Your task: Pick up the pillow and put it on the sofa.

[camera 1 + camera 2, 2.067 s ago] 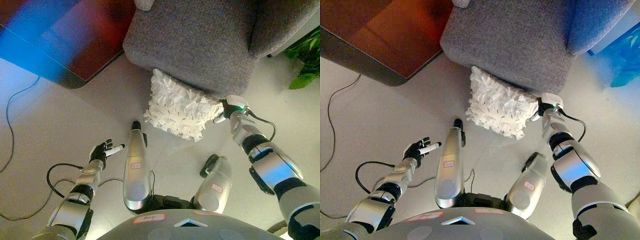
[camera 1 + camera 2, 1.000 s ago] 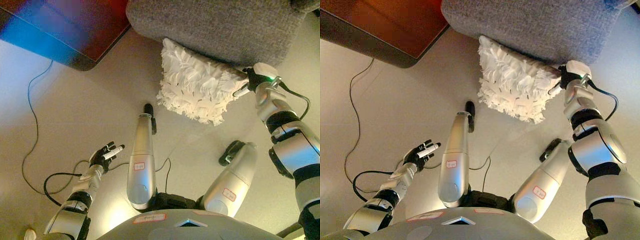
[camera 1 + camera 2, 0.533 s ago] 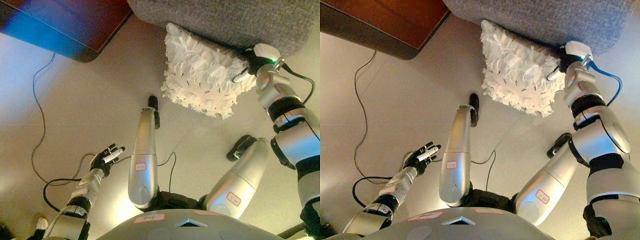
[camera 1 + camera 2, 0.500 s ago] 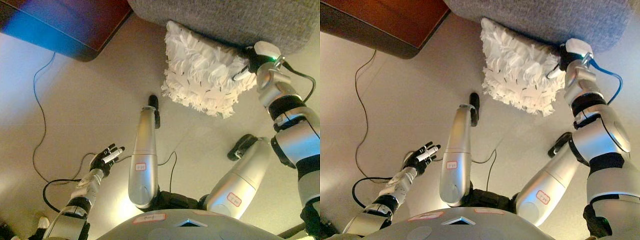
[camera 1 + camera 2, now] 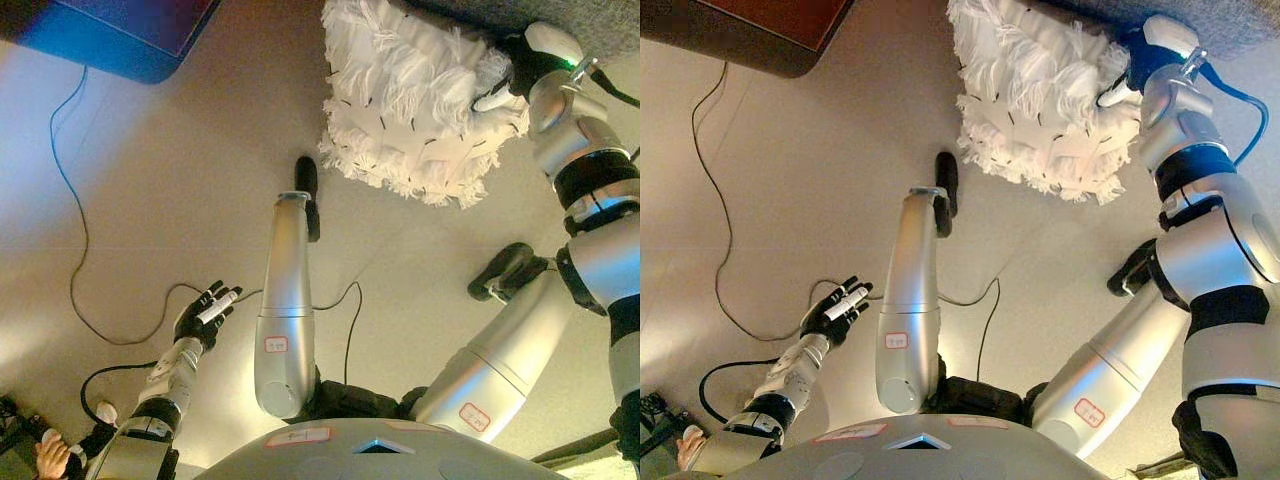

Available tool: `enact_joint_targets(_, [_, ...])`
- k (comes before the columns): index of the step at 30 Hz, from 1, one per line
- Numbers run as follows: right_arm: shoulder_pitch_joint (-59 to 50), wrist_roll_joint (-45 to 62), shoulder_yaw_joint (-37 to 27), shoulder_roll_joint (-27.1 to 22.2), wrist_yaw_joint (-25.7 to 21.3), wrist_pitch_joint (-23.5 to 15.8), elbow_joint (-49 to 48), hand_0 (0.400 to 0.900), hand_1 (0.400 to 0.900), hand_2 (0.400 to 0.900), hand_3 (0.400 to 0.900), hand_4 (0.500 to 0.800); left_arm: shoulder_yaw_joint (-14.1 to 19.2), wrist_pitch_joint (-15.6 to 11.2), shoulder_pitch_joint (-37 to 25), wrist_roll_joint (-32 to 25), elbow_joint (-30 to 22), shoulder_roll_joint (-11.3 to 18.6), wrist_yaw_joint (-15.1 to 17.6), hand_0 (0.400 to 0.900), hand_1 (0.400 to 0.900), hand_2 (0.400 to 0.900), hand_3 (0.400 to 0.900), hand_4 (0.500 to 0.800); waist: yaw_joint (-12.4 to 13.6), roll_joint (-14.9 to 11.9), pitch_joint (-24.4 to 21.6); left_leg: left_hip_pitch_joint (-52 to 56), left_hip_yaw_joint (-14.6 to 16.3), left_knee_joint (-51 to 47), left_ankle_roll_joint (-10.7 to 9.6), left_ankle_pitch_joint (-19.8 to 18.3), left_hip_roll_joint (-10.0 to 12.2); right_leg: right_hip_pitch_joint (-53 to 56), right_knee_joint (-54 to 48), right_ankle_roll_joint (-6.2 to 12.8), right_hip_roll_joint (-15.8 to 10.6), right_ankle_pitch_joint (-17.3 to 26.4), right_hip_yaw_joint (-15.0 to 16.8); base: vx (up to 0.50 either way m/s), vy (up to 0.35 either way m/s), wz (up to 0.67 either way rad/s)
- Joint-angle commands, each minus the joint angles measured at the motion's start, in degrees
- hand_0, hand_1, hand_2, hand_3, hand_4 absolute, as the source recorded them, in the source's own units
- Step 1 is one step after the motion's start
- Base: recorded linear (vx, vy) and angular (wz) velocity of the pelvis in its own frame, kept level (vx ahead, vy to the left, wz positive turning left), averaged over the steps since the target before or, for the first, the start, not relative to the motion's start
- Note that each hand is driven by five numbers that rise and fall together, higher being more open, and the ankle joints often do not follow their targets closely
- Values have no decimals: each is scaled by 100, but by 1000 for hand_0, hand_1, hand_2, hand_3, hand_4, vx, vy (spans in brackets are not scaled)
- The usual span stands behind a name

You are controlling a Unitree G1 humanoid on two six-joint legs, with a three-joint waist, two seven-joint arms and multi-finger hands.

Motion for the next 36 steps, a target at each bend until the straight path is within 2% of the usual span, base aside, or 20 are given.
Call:
enact_joint_targets(1, [-368, 277, -82, -78, 229, -428, -535, 400, 400, 400, 400, 500, 382, -272, 509, -309, -170, 364, 26, 900, 900, 900, 900, 800, 275, 168, 197, 368, -389, -270, -207, -170, 417, -329, -594, -42, -149, 817, 647, -34, -15, 4])
enact_joint_targets(4, [-352, 420, -218, -94, 56, -470, -466, 400, 400, 400, 400, 500, 440, -271, 478, -316, -242, 396, 8, 900, 900, 900, 900, 800, 273, 145, 197, 349, -375, -223, -206, -164, 421, -356, -532, -47, -143, 791, 623, -33, -16, 3])
enact_joint_targets(8, [-395, 423, -232, -137, 9, -617, -398, 400, 400, 400, 400, 500, 438, -381, 510, -301, -235, 376, -10, 900, 900, 900, 900, 800, 290, 123, 197, 382, -343, -260, -197, -158, 438, -333, -570, -45, -154, 830, 554, -33, -24, 1])
enact_joint_targets(18, [-384, 503, -348, -214, -19, -686, -502, 400, 400, 400, 400, 500, 469, -498, 494, -286, -331, 368, 62, 900, 900, 900, 900, 800, 256, 3, 197, 678, -301, -361, -218, -120, 508, -88, -639, -33, -129, 856, 428, -25, -17, -5])
enact_joint_targets(23, [-281, 510, -459, -141, -1, -782, -521, 400, 400, 400, 400, 500, 450, -550, 417, -195, -322, 344, 39, 900, 900, 900, 900, 800, 281, -114, 184, 1147, -234, -659, -205, -51, 589, 376, -897, -21, -113, 917, 224, -33, -51, -5])
enact_joint_targets(28, [0, 566, -589, -93, 100, -963, -583, 400, 400, 400, 400, 500, 360, -553, 335, 13, -351, 364, 182, 900, 900, 900, 900, 800, 310, -265, -18, 2002, -121, -1378, -220, 141, 799, 1361, -1658, 29, -119, 1109, -144, 29, -84, -4])
enact_joint_targets(32, [308, 572, -735, -91, 117, -1095, -745, 400, 400, 400, 400, 500, 305, -448, 286, 274, -368, 380, 351, 900, 900, 900, 900, 800, 316, -392, -164, 2778, -54, -2043, -230, 319, 961, 2193, -2368, 66, -68, 1291, -403, 65, -92, -7])
enact_joint_targets(36, [638, 569, -849, -125, 322, -1137, -1050, 400, 400, 400, 400, 500, 245, -317, 250, 551, -345, 403, 506, 900, 900, 900, 900, 800, 298, -576, -355, 3655, 77, -2662, -235, 445, 1081, 3047, -3085, 66, -84, 1524, -688, 105, -71, -7])
